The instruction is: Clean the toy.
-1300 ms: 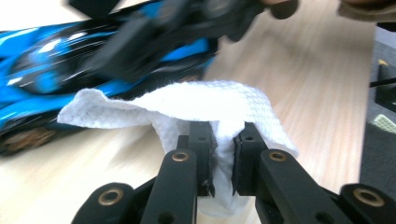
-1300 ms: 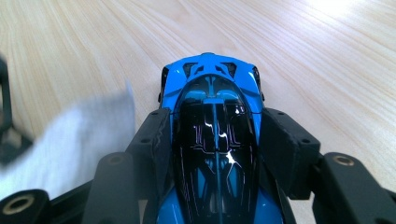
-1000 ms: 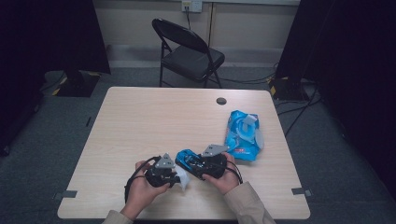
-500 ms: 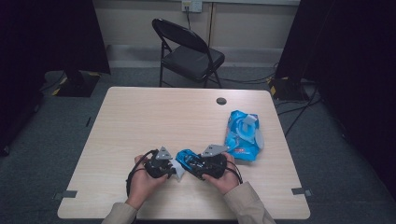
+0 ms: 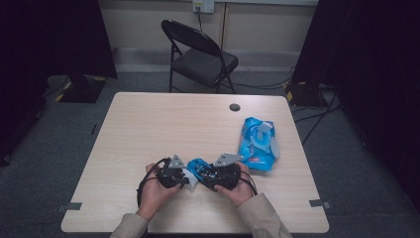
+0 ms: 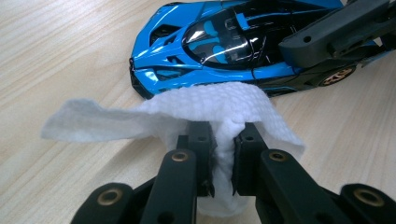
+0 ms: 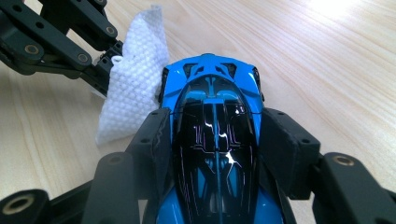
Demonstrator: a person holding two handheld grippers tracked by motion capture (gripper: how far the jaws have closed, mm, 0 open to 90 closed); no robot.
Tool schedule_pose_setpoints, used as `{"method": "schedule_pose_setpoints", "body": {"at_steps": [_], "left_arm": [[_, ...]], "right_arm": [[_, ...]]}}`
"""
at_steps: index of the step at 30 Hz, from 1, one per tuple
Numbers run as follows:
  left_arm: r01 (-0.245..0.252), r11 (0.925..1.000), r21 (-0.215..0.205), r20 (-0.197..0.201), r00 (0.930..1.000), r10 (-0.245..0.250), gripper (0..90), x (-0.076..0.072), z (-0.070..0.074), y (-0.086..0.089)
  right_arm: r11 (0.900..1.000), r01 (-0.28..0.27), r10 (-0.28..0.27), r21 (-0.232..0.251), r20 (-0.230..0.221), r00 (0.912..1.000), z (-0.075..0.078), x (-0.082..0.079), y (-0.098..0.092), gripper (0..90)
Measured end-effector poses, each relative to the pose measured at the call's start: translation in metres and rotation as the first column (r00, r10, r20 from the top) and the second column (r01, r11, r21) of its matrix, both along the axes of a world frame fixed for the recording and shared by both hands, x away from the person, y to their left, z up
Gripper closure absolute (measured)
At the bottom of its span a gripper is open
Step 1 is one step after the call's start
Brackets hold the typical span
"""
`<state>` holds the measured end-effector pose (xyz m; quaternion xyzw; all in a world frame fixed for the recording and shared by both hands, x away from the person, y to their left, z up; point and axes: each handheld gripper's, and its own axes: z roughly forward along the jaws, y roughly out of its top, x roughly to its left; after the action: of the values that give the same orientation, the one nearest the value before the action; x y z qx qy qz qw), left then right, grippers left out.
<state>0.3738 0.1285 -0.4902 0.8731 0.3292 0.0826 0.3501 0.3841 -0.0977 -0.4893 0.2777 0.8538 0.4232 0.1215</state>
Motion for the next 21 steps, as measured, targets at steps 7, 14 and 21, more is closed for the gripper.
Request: {"method": "schedule_pose_setpoints", "body": {"at_steps": [7, 14, 21], "left_arm": [[0.023, 0.9997, 0.0, -0.006, 0.9997, -0.023, 81.3, -0.004, 0.001, -0.008], [0.075, 0.997, -0.019, -0.014, 0.9971, -0.075, 81.4, -0.011, 0.0, -0.026], [0.095, 0.9951, -0.026, -0.022, 0.9952, -0.095, 81.4, -0.018, 0.0, -0.036]], "right_arm": [[1.0, 0.0, 0.0, 0.001, 0.001, 1.0, 0.0, 0.0, 0.0, 44.7], [1.0, 0.0, 0.0, 0.001, 0.001, 1.0, 0.0, 0.0, 0.0, 44.7], [1.0, 0.0, 0.0, 0.002, 0.003, 1.0, 0.0, 0.0, 0.0, 44.7]]}}
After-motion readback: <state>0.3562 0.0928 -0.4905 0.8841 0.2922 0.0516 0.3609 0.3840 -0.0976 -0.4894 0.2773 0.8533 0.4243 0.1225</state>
